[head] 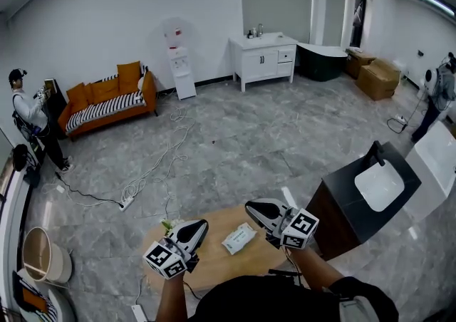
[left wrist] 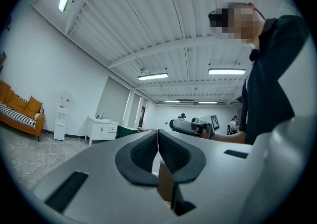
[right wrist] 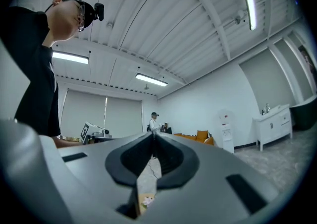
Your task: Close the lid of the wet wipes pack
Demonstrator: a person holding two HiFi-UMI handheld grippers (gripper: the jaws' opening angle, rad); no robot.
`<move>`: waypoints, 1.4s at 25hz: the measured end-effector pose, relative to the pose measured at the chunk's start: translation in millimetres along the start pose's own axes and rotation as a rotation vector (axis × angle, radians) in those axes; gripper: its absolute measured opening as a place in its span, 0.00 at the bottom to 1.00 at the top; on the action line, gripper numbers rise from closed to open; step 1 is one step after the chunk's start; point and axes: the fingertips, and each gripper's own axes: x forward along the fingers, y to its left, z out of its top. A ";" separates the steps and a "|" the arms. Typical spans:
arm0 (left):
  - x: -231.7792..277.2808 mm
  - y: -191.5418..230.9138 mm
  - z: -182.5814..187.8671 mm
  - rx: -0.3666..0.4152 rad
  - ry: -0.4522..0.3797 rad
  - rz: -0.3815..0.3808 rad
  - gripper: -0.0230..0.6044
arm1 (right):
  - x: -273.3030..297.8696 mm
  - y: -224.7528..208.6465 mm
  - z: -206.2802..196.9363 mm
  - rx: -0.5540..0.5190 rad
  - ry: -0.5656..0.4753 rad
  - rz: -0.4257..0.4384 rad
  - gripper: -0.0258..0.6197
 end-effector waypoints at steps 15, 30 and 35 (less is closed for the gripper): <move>-6.7 -225.0 -45.3 0.016 0.101 -0.055 0.06 | -153.8 132.4 -5.9 0.221 -0.033 0.266 0.06; -111.8 -335.2 -48.9 0.003 0.046 -0.110 0.06 | -219.1 280.7 -5.8 0.182 0.009 0.203 0.06; -170.7 -373.5 -67.9 -0.045 0.037 -0.097 0.06 | -237.8 348.9 -27.3 0.208 0.057 0.189 0.06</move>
